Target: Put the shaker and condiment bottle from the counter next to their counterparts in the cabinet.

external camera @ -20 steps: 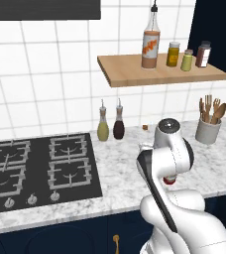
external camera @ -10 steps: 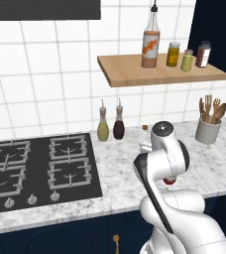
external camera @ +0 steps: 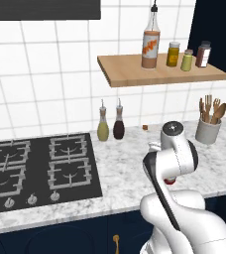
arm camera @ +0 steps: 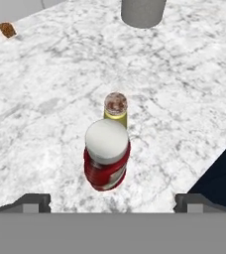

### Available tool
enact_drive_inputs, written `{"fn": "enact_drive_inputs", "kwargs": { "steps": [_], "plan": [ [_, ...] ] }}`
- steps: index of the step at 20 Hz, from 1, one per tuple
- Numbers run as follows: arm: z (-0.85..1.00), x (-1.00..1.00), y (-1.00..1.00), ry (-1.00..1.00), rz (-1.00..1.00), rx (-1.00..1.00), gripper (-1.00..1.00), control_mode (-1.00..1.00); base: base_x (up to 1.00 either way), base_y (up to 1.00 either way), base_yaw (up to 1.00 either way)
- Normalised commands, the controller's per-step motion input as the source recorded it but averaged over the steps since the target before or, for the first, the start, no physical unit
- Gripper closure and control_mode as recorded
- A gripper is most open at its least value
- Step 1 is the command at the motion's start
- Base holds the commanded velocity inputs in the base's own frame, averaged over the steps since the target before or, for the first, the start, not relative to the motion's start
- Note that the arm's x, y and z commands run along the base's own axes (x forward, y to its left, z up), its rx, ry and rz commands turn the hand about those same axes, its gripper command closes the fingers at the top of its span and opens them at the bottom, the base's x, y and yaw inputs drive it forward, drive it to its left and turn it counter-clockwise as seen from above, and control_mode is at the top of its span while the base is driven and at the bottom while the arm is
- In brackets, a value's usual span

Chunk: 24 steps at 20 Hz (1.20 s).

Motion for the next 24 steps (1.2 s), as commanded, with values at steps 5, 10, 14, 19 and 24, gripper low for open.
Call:
{"fn": "enact_drive_inputs", "kwargs": {
  "steps": [5, 10, 14, 19, 24],
  "plan": [
    [-0.26, 0.00, 0.00, 0.00, -0.07, 0.00, -1.00, -1.00, 0.00, 0.00, 0.00],
    [-0.19, 0.04, -0.09, 0.00, -0.07, 0.00, -1.00, -1.00, 0.00, 0.00, 0.00],
    [-0.13, 0.02, -0.10, 0.00, -0.05, 0.00, -1.00, -1.00, 0.00, 0.00, 0.00],
    [-0.21, 0.12, 0.00, 0.00, -0.04, 0.00, -1.00, -1.00, 0.00, 0.00, 0.00],
    [-0.33, 0.18, 0.00, 0.00, -0.02, 0.00, -1.00, -1.00, 0.00, 0.00, 0.00]
  ]
}}
